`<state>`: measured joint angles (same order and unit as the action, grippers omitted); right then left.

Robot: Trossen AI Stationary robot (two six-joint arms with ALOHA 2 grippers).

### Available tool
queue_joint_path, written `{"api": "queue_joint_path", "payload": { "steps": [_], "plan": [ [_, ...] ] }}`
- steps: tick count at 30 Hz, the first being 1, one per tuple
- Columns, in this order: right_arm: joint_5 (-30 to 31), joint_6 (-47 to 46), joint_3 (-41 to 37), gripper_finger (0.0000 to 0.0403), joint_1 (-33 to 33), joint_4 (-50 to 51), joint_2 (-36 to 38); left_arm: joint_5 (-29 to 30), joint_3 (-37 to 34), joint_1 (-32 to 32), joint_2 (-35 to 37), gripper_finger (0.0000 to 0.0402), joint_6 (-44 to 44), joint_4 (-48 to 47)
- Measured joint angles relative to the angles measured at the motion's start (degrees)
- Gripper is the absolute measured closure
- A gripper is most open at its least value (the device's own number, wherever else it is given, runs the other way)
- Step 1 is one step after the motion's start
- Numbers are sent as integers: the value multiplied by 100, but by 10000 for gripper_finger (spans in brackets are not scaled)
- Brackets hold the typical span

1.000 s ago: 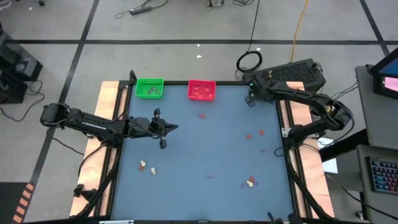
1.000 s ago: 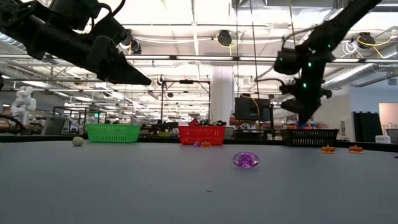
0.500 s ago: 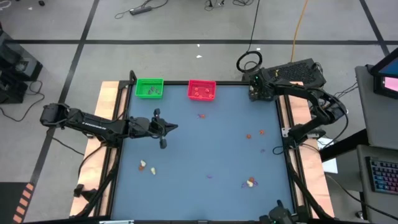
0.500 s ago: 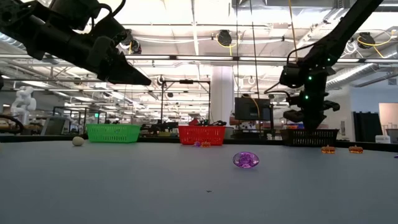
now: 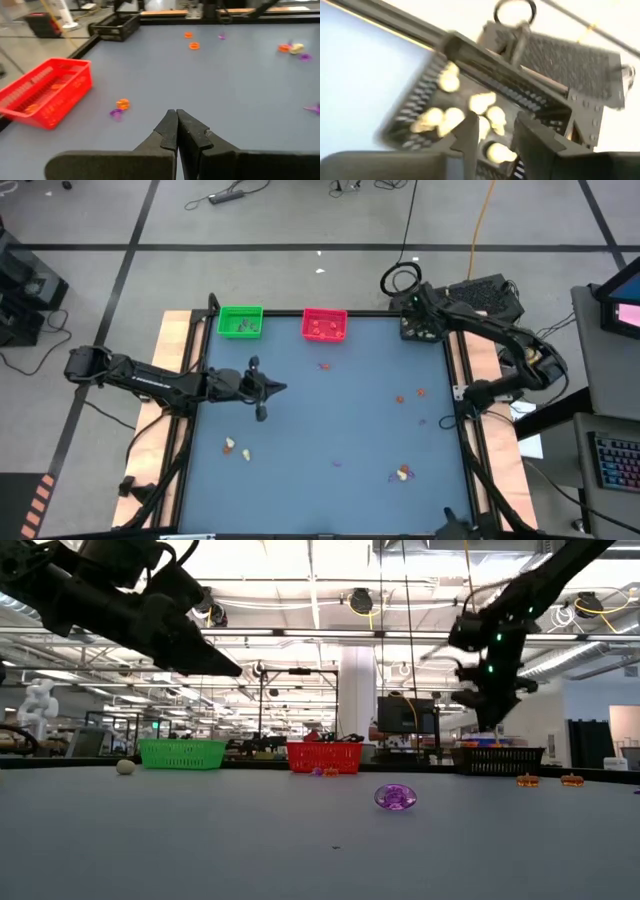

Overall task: Sort Halloween decoration
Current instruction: Put the orange pumpkin toy into the red bin

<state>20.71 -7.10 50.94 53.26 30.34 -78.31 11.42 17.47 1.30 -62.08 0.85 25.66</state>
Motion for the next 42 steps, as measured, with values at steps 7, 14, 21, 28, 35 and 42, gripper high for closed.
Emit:
{"api": "queue_joint_path", "payload": {
  "steps": [7,14,21,28,35,42],
  "plan": [
    [-442,107,-362,394,-1402,-303,894,65,589,425,270,395,99,-1435],
    [-455,-71,-1233,401,-3118,-1826,1131,85,1483,1185,292,395,-190,-3377],
    [-448,-95,-2106,402,-4597,-4199,1126,221,2259,2241,290,395,-1337,-5400],
    [-241,-78,-2221,402,-5487,-4703,1126,225,2471,3365,197,395,-2874,-6234],
    [51,-16,-2223,402,-5904,-4702,1117,34,2474,4213,-460,395,-4375,-6729],
    [61,-14,-2223,403,-6013,-4701,1117,-693,2474,4618,-1295,391,-5949,-7526]
  ]
}}
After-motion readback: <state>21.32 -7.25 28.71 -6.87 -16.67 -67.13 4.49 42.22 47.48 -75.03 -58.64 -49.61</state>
